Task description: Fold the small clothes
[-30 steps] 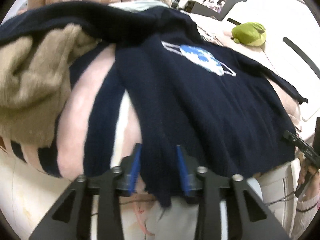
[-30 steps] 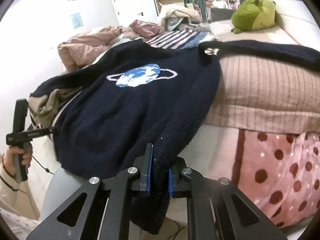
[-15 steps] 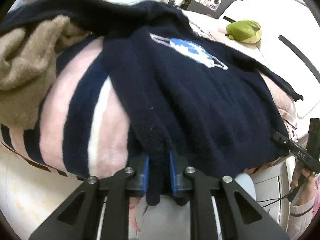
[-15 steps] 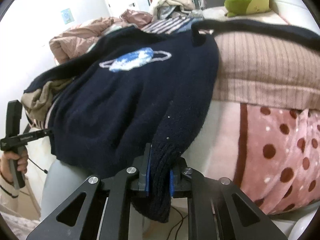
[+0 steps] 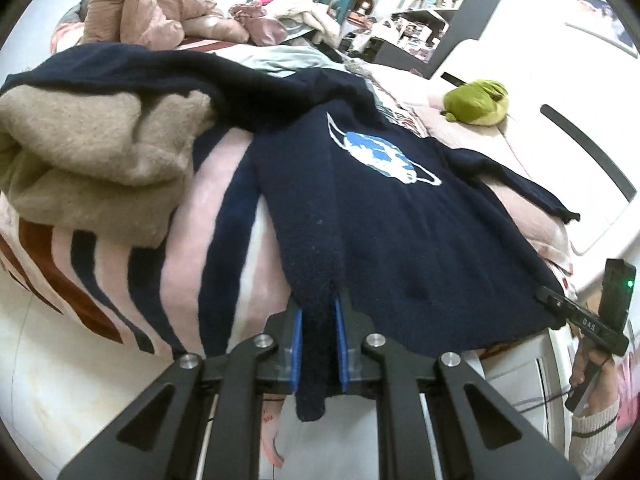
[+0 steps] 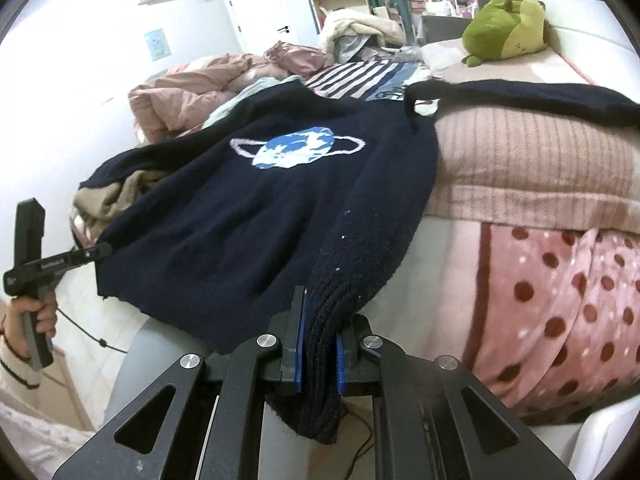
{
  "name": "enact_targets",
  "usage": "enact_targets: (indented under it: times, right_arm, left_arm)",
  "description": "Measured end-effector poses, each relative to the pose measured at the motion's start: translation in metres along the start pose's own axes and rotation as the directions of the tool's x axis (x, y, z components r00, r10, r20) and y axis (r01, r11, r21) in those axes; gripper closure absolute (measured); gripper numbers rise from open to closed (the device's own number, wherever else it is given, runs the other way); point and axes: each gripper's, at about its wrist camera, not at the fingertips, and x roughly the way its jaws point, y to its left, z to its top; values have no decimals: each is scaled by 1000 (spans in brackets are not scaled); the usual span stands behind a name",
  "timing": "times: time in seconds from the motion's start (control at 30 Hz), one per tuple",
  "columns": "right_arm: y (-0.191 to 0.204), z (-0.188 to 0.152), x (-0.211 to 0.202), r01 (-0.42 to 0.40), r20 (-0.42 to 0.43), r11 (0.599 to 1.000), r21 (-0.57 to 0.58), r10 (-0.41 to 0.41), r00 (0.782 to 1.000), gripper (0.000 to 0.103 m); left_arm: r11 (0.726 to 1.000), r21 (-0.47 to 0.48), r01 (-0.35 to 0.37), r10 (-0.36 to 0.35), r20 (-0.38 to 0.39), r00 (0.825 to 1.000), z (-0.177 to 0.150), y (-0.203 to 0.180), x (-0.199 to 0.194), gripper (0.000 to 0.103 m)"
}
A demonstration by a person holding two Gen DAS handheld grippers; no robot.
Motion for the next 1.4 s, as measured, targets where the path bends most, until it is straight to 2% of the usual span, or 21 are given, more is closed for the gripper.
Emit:
enact_targets:
  times: [0.13, 0.2, 0.23, 0.27, 0.3, 0.33, 0.4, 0.53, 0.63, 0.7, 0.77, 0.87, 0.93, 1.0, 1.17, 1.27, 1.3, 1.33, 1.37, 1.4]
  right_arm:
    - [8, -7, -6, 8, -28, 1000, -9, -9, 1000, 96]
    - [5, -8, -4, 30, -37, 1000, -8, -31, 999, 86]
    - [1, -7, -5, 36, -41, 999, -2, -36, 999, 85]
    - [-3, -7, -8, 43, -40, 999, 6, -43, 998, 78]
    - [-7, -6, -13, 61, -31, 998, 14, -60, 998, 68]
    - [-12, -4, -21, 80, -15, 997, 21, -79, 997, 64]
    - [-20, 4, -33, 108, 15, 993, 41, -108, 994, 54]
    - [-21, 32, -47, 147, 90, 988, 46, -151, 984, 45]
    - [-7, 55, -47, 114, 137, 993, 28, -117, 984, 39]
    - [3, 73, -41, 76, 163, 997, 10, -76, 984, 31]
    - [15, 90, -31, 30, 179, 999, -11, -28, 983, 26]
    - [35, 111, -12, -23, 181, 999, -43, 30, 983, 26]
    - [47, 122, 2, -41, 175, 997, -69, 52, 983, 26]
    - [60, 132, 16, -53, 165, 994, -100, 70, 984, 26]
    - [77, 144, 40, -91, 144, 986, -142, 112, 983, 26]
    - [78, 149, 51, -105, 138, 985, -138, 124, 983, 26]
    - [77, 149, 54, -110, 137, 985, -133, 128, 982, 26]
    - [75, 149, 55, -115, 136, 985, -128, 132, 982, 26]
    - [74, 149, 58, -119, 136, 985, -122, 135, 981, 26]
    - [73, 149, 59, -121, 136, 986, -115, 136, 981, 26]
  left_arm:
    - [997, 55, -55, 57, -22, 998, -5, -3, -4, 86]
    - [996, 44, -72, 73, -31, 997, -2, 3, -4, 73]
    - [997, 29, -74, 75, -28, 997, -1, 6, -7, 58]
    - [997, 18, -73, 73, -12, 997, 3, 10, -12, 49]
    - [997, 11, -70, 70, 25, 997, 9, 15, -22, 47]
    - [997, 9, -71, 70, 49, 996, 14, 19, -30, 43]
    - [995, -14, -99, 100, 126, 987, 32, 34, -52, 36]
    - [987, -78, -137, 153, 246, 957, 61, 70, -86, 31]
    - [974, -142, -176, 213, 309, 927, 83, 102, -101, 29]
    - [967, -198, -161, 220, 323, 920, 96, 127, -104, 29]
    - [962, -247, -118, 197, 327, 924, 103, 148, -102, 29]
    - [955, -287, -74, 165, 307, 937, 111, 170, -88, 29]
    - [949, -310, -49, 140, 280, 950, 114, 180, -72, 29]
    - [944, -329, -32, 125, 268, 955, 116, 188, -58, 32]
    - [934, -356, 30, 77, 281, 957, 124, 200, -33, 32]
    - [924, -382, 24, 104, 312, 944, 132, 202, -27, 33]
    - [918, -396, 15, 124, 323, 938, 136, 203, -26, 35]
    - [913, -408, -2, 149, 328, 933, 139, 205, -26, 45]
    - [908, -419, -29, 180, 326, 928, 142, 205, -25, 61]
    - [902, -427, -55, 208, 321, 924, 144, 205, -25, 70]
